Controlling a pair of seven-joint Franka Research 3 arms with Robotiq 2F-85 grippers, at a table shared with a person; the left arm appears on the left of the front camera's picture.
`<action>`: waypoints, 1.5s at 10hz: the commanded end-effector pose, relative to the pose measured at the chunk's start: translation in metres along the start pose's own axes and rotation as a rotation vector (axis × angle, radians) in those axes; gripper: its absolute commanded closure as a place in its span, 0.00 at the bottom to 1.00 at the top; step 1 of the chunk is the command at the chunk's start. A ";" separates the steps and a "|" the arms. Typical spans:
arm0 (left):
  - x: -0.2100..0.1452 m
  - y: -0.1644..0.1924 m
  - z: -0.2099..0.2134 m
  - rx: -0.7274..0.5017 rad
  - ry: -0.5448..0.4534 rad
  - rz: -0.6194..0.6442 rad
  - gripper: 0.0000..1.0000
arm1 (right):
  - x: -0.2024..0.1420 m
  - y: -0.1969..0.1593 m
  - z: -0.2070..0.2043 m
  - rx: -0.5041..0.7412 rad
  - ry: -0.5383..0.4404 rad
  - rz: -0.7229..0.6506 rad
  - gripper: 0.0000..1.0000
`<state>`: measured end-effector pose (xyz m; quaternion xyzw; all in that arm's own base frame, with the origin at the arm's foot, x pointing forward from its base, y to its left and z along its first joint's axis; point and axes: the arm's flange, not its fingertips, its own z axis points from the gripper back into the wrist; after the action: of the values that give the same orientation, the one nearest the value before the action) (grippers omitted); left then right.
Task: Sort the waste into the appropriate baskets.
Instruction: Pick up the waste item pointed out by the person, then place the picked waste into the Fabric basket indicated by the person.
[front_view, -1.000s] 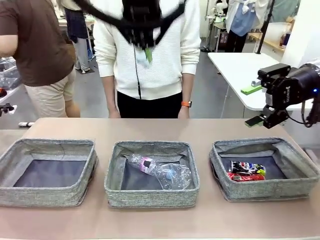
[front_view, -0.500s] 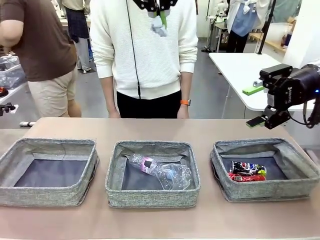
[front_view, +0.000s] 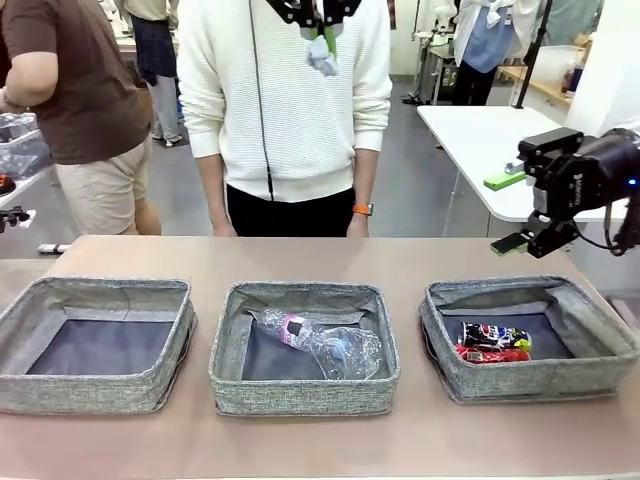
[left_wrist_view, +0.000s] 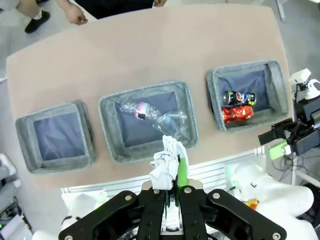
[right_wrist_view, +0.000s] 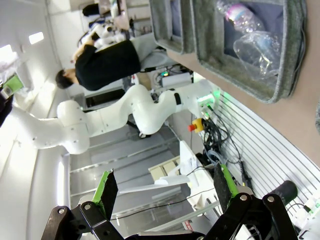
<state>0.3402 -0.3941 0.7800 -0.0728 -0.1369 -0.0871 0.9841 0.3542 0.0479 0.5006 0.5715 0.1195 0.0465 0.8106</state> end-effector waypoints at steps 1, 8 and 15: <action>-0.002 0.002 0.004 0.002 0.002 -0.007 0.93 | 0.000 0.007 0.001 0.016 -0.002 -0.015 0.00; -0.002 0.002 0.004 0.002 0.002 -0.007 0.93 | 0.000 0.007 0.001 0.016 -0.002 -0.015 0.00; -0.002 0.002 0.004 0.002 0.002 -0.007 0.93 | 0.000 0.007 0.001 0.016 -0.002 -0.015 0.00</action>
<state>0.3400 -0.3942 0.7800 -0.0728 -0.1369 -0.0873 0.9840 0.3542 0.0479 0.5006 0.5715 0.1195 0.0465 0.8106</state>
